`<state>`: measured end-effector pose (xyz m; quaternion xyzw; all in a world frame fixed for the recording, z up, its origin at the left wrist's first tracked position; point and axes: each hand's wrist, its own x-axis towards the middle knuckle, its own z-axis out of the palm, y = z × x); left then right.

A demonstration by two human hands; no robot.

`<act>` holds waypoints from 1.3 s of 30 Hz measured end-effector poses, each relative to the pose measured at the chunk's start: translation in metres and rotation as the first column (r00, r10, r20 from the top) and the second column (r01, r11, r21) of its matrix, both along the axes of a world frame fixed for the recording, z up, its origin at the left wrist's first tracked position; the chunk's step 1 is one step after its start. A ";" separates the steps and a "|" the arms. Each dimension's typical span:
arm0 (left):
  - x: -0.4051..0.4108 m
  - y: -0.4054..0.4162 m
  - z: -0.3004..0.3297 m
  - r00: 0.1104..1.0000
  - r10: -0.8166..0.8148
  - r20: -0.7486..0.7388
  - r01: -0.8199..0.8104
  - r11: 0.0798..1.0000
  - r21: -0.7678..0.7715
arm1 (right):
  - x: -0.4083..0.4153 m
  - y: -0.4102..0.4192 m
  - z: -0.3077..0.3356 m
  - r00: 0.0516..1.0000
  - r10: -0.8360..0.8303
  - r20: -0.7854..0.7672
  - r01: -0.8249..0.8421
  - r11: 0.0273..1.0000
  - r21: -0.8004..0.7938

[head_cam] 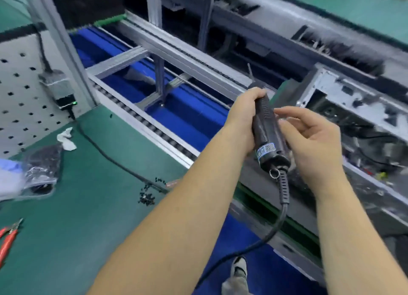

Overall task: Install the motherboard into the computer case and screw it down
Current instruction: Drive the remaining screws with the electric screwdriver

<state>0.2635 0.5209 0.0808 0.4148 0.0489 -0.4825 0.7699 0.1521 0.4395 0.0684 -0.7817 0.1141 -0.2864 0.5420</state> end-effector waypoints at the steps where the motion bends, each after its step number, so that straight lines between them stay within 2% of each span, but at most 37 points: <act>1: -0.007 -0.022 0.007 0.997 -0.073 0.040 0.073 0.997 0.000 | -0.012 -0.017 0.004 0.998 -0.062 0.021 0.063 0.998 -0.026; 6: -0.059 -0.129 0.023 0.903 -0.363 0.229 0.355 0.932 0.078 | -0.075 -0.102 0.010 0.940 -0.341 0.015 0.337 0.918 -0.207; 9: -0.083 -0.181 0.026 0.786 -0.513 0.345 0.475 0.858 0.193 | -0.106 -0.152 0.005 0.890 -0.452 -0.060 0.374 0.799 -0.472; 11: -0.091 -0.210 0.030 0.643 -0.623 0.445 0.541 0.781 0.312 | -0.117 -0.183 0.004 0.858 -0.512 -0.032 0.390 0.693 -0.607; 14: -0.086 -0.244 0.047 0.332 -0.808 0.487 0.602 0.579 0.550 | -0.119 -0.221 0.005 0.847 -0.522 -0.096 0.292 0.610 -0.737; 17: -0.069 -0.268 0.065 -0.059 -0.906 0.418 0.432 0.354 0.829 | -0.104 -0.248 0.010 0.786 -0.519 -0.335 0.074 0.618 -0.782; 18: -0.066 -0.274 0.069 -0.146 -0.916 0.373 0.371 0.299 0.879 | -0.096 -0.253 0.013 0.775 -0.504 -0.381 0.019 0.622 -0.783; 19: -0.064 -0.278 0.072 -0.196 -0.917 0.347 0.341 0.268 0.901 | -0.088 -0.257 0.014 0.779 -0.477 -0.406 -0.013 0.635 -0.772; 21: -0.061 -0.286 0.073 -0.230 -0.898 0.375 0.297 0.303 0.906 | -0.076 -0.264 0.015 0.813 -0.380 -0.442 -0.026 0.734 -0.678; 23: -0.056 -0.289 0.073 -0.234 -0.873 0.427 0.229 0.378 0.897 | -0.070 -0.268 0.017 0.842 -0.272 -0.465 -0.016 0.850 -0.527; 25: -0.051 -0.290 0.070 -0.194 -0.869 0.455 0.240 0.407 0.881 | -0.067 -0.271 0.017 0.860 -0.260 -0.440 -0.011 0.851 -0.525; 29: -0.045 -0.285 0.060 0.036 -0.879 0.475 0.448 0.439 0.779 | -0.059 -0.275 0.007 0.872 -0.323 -0.367 0.022 0.777 -0.630; 35: -0.043 -0.287 0.040 0.488 -0.755 0.439 0.467 0.650 0.599 | -0.062 -0.281 0.004 0.922 -0.354 -0.155 0.207 0.791 -0.575; 37: -0.044 -0.289 0.038 0.605 -0.700 0.378 0.495 0.703 0.510 | -0.064 -0.283 0.011 0.900 -0.397 -0.181 0.241 0.798 -0.552; 39: -0.047 -0.290 0.036 0.678 -0.651 0.343 0.489 0.747 0.451 | -0.067 -0.285 0.018 0.877 -0.407 -0.255 0.221 0.813 -0.538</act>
